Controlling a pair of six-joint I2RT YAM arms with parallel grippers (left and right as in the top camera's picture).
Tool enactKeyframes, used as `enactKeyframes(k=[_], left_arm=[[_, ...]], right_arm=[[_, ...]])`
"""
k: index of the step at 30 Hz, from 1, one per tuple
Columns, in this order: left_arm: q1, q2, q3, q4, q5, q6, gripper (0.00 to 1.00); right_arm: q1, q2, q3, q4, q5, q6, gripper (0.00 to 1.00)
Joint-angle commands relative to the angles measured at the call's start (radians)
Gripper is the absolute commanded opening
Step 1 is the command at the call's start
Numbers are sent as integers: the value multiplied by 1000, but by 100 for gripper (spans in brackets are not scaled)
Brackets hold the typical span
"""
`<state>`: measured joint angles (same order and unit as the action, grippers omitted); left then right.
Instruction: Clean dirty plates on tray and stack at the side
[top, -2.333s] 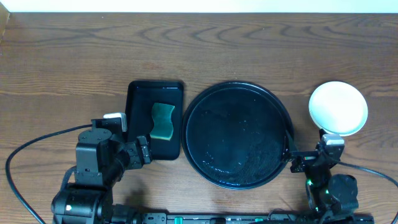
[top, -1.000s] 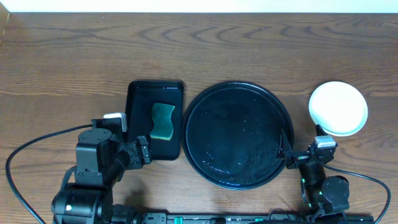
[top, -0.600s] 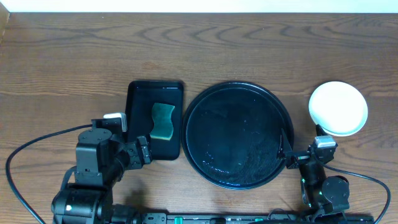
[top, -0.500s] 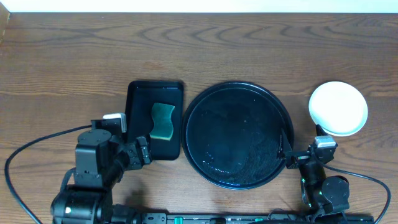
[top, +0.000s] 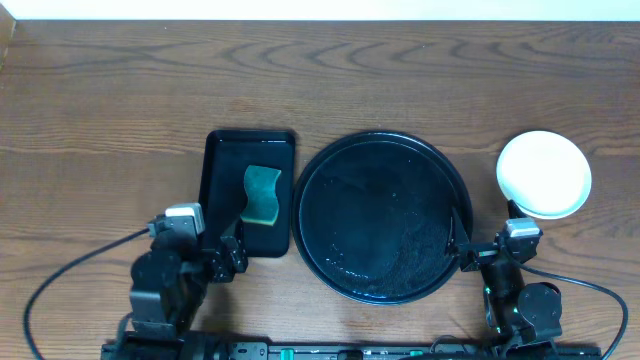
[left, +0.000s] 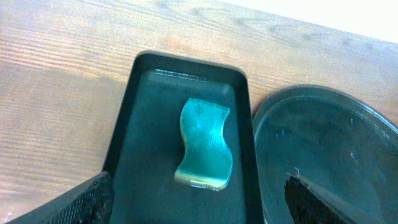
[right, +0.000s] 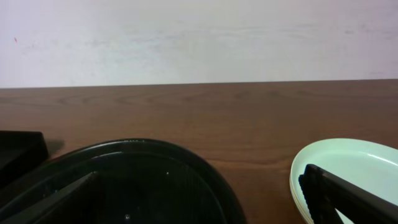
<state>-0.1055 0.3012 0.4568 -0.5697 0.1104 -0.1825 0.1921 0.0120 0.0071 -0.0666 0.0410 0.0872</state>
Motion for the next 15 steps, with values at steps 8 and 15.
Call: enactKeyframes(k=[8,15], left_arm=[[3,-263,-293,402,-10,33,88],[3,-299,-398,720,-10,188,88]], right_arm=[[-18,-6,-2,-5,-1,-14,99],[-18,-6,-2,-5,-1,-14,99]])
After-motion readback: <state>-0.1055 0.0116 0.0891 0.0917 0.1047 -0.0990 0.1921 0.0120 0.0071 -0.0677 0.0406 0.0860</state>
